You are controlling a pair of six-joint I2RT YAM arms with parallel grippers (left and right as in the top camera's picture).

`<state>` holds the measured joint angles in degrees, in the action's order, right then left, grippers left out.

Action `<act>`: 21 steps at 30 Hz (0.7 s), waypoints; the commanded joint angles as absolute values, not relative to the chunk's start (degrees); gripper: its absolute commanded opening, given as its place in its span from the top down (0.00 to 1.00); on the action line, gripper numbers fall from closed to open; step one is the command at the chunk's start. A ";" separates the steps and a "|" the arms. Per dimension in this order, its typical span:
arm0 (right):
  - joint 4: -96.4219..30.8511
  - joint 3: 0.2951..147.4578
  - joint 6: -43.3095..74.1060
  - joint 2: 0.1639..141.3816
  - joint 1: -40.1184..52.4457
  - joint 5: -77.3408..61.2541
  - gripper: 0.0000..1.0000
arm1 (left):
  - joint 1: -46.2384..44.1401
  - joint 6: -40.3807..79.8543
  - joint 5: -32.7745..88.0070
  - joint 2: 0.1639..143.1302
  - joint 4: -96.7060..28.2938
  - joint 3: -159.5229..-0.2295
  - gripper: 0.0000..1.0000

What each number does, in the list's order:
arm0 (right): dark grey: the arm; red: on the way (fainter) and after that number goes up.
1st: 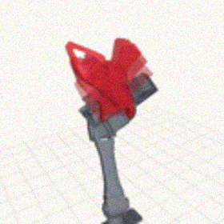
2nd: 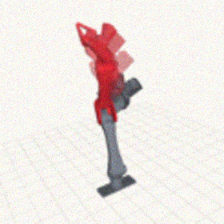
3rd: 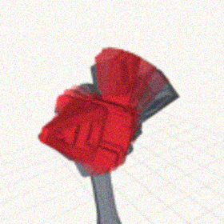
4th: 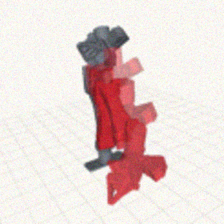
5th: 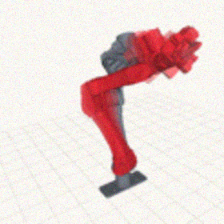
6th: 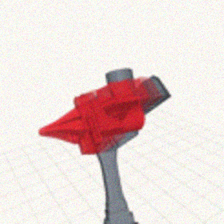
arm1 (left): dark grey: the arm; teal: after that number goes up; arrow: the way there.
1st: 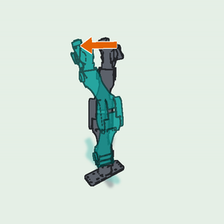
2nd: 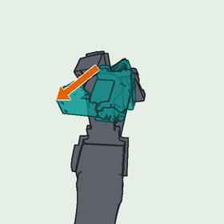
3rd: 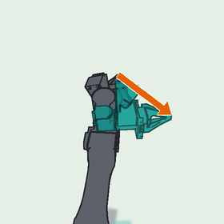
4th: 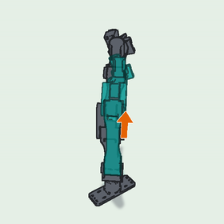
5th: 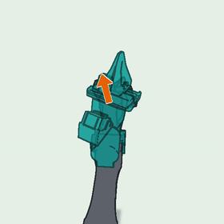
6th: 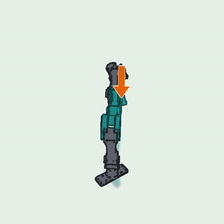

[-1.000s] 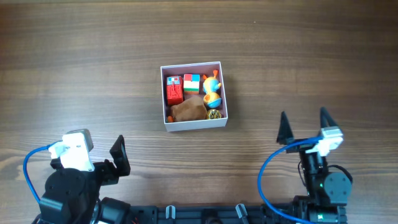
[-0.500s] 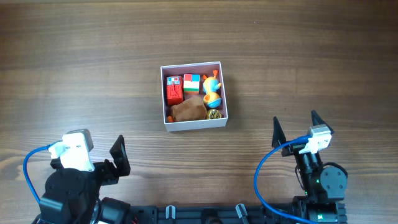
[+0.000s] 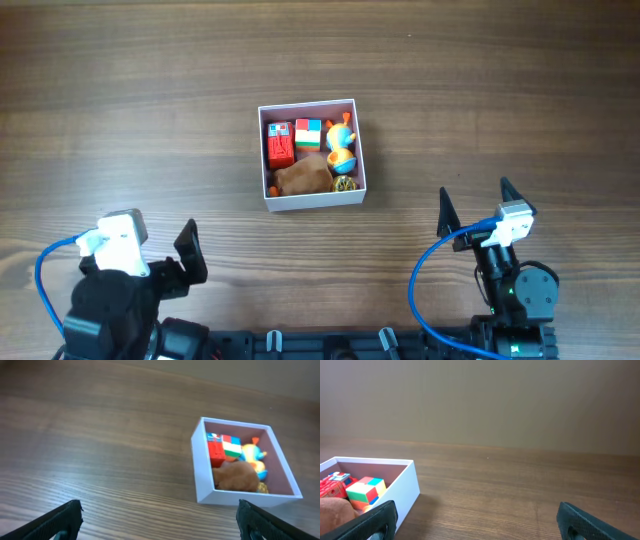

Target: Pack container

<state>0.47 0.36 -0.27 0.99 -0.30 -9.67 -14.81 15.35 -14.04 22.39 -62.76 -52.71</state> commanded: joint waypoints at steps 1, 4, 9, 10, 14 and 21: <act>0.80 0.30 0.38 0.43 0.03 -10.41 0.00 | -5.41 14.81 -6.24 18.65 -61.60 -49.08 0.00; 0.82 0.30 0.38 0.43 0.03 -10.41 0.00 | -0.78 10.79 -3.38 11.44 -54.08 -39.94 0.00; 0.80 0.30 0.38 0.43 0.03 -10.41 0.00 | -0.16 10.46 -2.76 2.42 -29.10 -20.88 0.00; 0.80 0.30 0.38 0.43 0.03 -10.41 0.00 | -0.16 10.44 -2.11 1.85 -22.96 -17.28 0.00; 0.80 0.30 0.38 0.43 0.03 -10.41 0.00 | -0.14 10.44 0.25 0.67 0.91 -3.60 0.00; 0.82 0.30 0.38 0.43 0.03 -10.41 0.00 | -0.14 8.12 1.39 0.16 -4.56 -0.32 0.00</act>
<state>0.45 0.36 -0.27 0.93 -0.30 -9.67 -0.56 10.11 -0.69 0.86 0.27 -0.75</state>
